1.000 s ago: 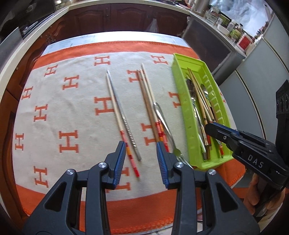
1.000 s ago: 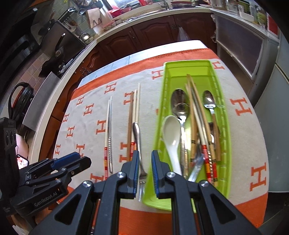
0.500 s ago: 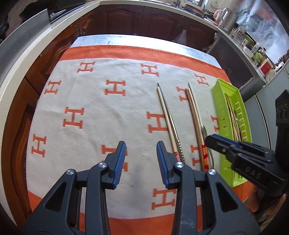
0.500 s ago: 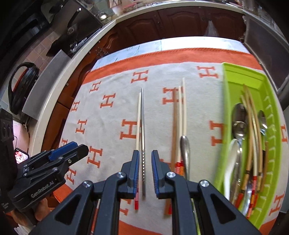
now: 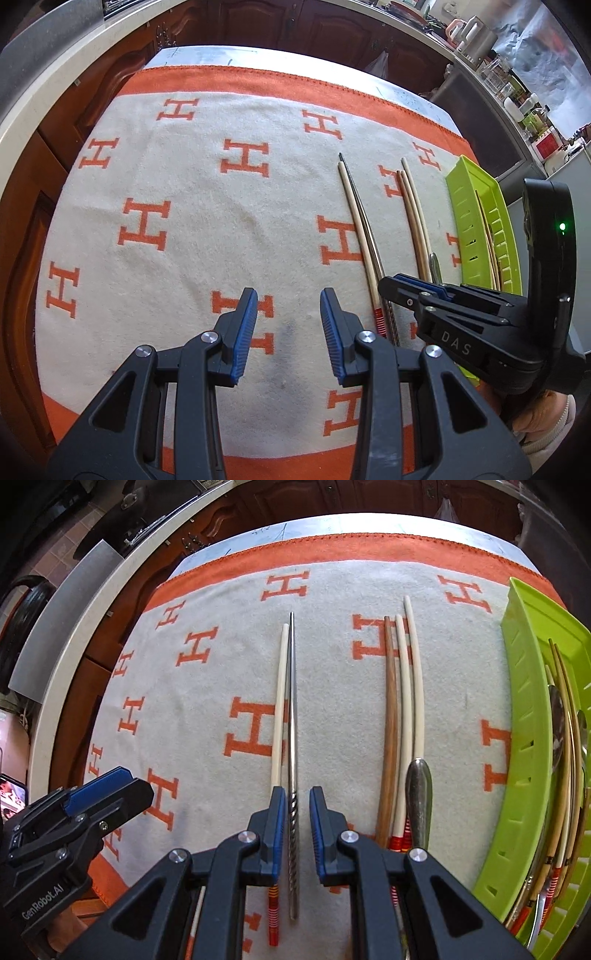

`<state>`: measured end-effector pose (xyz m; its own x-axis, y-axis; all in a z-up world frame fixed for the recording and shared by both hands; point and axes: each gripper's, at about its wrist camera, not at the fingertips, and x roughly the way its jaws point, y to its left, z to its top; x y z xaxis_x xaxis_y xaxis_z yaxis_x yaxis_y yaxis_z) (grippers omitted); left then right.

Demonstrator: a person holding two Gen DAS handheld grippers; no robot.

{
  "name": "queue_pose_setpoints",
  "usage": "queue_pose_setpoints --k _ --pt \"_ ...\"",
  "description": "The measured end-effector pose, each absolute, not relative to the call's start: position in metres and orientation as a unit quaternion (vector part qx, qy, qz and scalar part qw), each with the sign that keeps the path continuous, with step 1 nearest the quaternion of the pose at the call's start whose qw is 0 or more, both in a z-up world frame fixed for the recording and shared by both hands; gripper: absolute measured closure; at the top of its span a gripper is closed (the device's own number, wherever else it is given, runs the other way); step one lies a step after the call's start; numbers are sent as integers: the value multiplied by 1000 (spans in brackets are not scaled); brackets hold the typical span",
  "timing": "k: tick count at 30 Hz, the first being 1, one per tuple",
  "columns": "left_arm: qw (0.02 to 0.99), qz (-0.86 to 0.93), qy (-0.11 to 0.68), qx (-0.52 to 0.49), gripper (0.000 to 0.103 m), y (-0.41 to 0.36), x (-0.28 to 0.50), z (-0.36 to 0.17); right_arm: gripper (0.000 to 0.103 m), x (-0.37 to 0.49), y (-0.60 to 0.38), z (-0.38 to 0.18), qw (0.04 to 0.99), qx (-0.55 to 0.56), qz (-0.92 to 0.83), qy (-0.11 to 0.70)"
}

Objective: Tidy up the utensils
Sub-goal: 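Move both open tools back from the tray to the utensil pile, then close the left tool on a red-banded bamboo chopstick while the right tool grasps a steel chopstick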

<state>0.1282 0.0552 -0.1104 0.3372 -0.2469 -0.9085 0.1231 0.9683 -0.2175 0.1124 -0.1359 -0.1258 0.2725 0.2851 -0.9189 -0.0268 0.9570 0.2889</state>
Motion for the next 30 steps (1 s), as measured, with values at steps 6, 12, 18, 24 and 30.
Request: queue_pose_setpoints --k 6,12,18,24,30 --pt "809 -112 574 -58 71 54 132 -120 93 112 -128 -125 809 69 89 577" --pt "808 -112 576 -57 71 52 131 -123 93 105 -114 -126 833 18 83 546" --pt "807 -115 577 -51 71 43 128 -124 97 100 -120 -125 842 30 76 534" --pt "807 -121 576 -53 71 35 123 -121 98 96 -136 -122 838 86 84 533" --pt "804 -121 578 -74 60 29 122 -122 98 82 -159 -104 846 127 91 510"
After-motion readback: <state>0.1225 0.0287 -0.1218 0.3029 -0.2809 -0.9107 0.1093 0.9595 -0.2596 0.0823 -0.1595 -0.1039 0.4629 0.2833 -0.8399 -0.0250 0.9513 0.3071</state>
